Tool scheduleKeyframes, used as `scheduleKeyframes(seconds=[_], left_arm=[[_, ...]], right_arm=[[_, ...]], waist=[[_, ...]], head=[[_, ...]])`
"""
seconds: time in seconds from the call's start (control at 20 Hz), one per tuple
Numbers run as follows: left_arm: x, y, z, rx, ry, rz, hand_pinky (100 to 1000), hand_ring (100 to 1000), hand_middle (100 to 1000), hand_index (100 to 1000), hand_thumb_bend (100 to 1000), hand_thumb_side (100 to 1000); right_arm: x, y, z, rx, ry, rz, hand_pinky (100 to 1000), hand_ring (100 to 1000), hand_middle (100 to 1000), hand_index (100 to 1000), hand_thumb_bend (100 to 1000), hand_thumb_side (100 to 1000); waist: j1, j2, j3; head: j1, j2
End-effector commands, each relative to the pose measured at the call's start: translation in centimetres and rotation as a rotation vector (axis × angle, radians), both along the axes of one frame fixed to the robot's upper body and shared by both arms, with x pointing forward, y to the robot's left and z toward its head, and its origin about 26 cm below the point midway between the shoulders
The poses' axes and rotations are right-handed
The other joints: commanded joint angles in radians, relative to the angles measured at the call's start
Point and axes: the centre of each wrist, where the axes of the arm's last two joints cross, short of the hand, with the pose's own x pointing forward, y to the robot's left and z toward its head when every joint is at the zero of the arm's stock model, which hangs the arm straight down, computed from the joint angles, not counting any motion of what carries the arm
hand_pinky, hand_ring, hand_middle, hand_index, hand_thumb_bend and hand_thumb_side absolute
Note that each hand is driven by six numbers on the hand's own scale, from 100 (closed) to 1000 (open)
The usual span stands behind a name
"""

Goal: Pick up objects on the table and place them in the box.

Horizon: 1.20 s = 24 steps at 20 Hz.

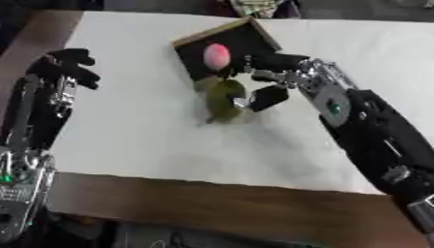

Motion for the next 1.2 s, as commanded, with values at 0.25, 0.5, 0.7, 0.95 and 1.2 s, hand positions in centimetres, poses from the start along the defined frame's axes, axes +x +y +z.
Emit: scheduleKeyframes(seconds=[0.25,0.5,0.7,0.95,1.2], left_arm=[[-0.1,0.4,0.9,0.015,-0.03,0.013,547,564,609,745,100,706],[-0.1,0.4,0.9,0.015,-0.03,0.013,547,564,608,745,100,706],[-0.1,0.4,0.9,0.015,-0.03,0.015,547,564,608,745,100,706],[-0.2,0.4,0.9,0.015,-0.029,0.016,547,563,607,745,100,706],[-0.2,0.4,0.8,0.015,-0.029,0.016,547,563,606,744,100,706]], right_arm=[[0.5,-0.4,-0.1,-0.058,-0.016,-0.023,872,853,842,939,100,809],[0.7,-0.8,-0.6,-0.113,-0.026,-0.04,879,862,853,914,100,588],[0.8,-0.9,-0.3,-0.119,-0.06,-0.045,874,850,832,816,100,238],[0.8,-0.8,0.7,-0.055,-0.148,-0.056,855,814,767,568,100,227],[0.8,-0.8,2.6,0.078,-0.272,-0.062,825,764,668,388,100,186]], waist=[[0.003,-0.015,0.0],[0.003,-0.015,-0.001],[0.004,-0.015,-0.001],[0.004,-0.015,-0.001],[0.004,-0.016,-0.002]], head=[[-0.001,0.005],[0.0,0.005],[0.0,0.005],[-0.001,0.005],[-0.001,0.005]])
